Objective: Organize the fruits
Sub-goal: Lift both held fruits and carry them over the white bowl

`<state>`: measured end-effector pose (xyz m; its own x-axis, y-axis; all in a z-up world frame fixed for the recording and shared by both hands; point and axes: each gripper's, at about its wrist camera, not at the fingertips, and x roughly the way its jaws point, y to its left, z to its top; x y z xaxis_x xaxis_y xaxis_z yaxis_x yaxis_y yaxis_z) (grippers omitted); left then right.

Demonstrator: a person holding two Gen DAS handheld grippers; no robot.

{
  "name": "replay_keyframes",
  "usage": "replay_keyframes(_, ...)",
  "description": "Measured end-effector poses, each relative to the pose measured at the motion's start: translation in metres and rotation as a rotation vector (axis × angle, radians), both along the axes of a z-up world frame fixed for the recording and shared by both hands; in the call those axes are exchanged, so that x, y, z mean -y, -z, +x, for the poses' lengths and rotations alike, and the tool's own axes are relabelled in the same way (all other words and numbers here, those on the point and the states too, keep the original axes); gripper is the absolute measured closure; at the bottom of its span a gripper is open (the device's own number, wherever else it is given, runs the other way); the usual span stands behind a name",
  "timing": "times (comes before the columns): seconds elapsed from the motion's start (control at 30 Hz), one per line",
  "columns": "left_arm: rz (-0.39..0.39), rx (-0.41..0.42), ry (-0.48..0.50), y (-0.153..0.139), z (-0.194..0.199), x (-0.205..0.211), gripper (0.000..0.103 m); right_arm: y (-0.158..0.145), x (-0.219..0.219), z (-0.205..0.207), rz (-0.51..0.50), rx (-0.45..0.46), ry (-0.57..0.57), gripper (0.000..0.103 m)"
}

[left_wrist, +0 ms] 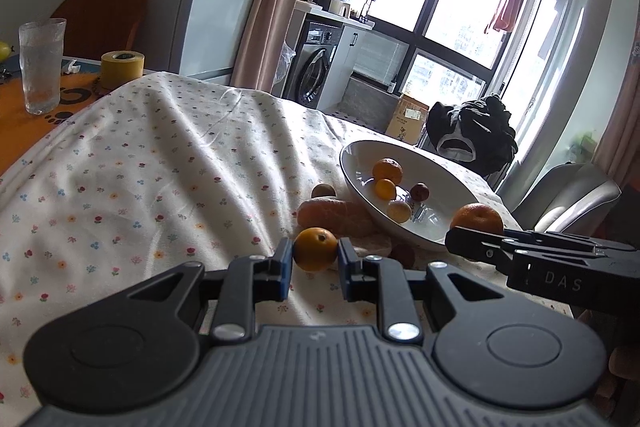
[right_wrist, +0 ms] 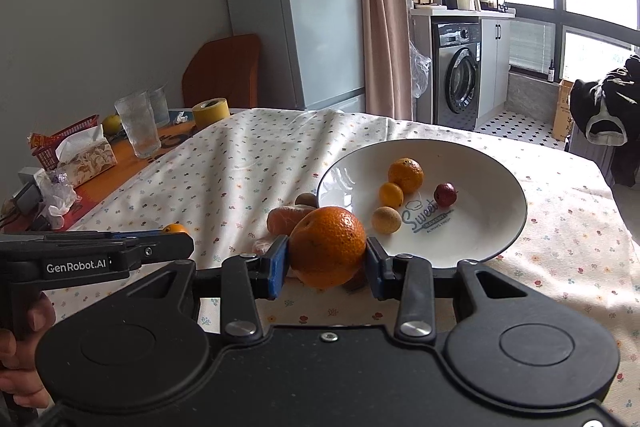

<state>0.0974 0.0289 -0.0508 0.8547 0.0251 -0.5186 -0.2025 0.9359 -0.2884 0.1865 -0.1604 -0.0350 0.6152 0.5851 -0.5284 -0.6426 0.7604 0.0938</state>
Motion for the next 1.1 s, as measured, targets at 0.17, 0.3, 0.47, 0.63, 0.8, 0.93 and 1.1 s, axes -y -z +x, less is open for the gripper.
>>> replay_keyframes(0.17,0.001,0.005,0.013,-0.001,0.008,0.004,0.081,-0.001,0.007,0.005,0.007,0.004,0.02,0.065)
replay_keyframes(0.3,0.006,0.006,0.029,-0.001,0.016,0.01,0.081,0.0,0.016,0.012,0.016,0.004,0.041,0.065)
replay_keyframes(0.47,0.013,0.001,0.049,-0.002,0.028,0.018,0.081,0.002,0.027,0.021,0.025,0.001,0.065,0.065)
replay_keyframes(0.63,0.021,0.002,0.068,-0.003,0.042,0.026,0.081,0.005,0.035,0.03,0.034,-0.007,0.082,0.065)
replay_keyframes(0.8,0.029,-0.001,0.085,-0.003,0.054,0.034,0.081,0.008,0.041,0.037,0.043,-0.012,0.093,0.065)
replay_keyframes(0.93,0.033,-0.001,0.098,-0.003,0.063,0.039,0.081,0.011,0.046,0.042,0.051,-0.018,0.103,0.065)
replay_keyframes(1.1,0.026,0.003,0.113,-0.001,0.074,0.043,0.081,0.014,0.051,0.048,0.053,-0.022,0.115,0.065)
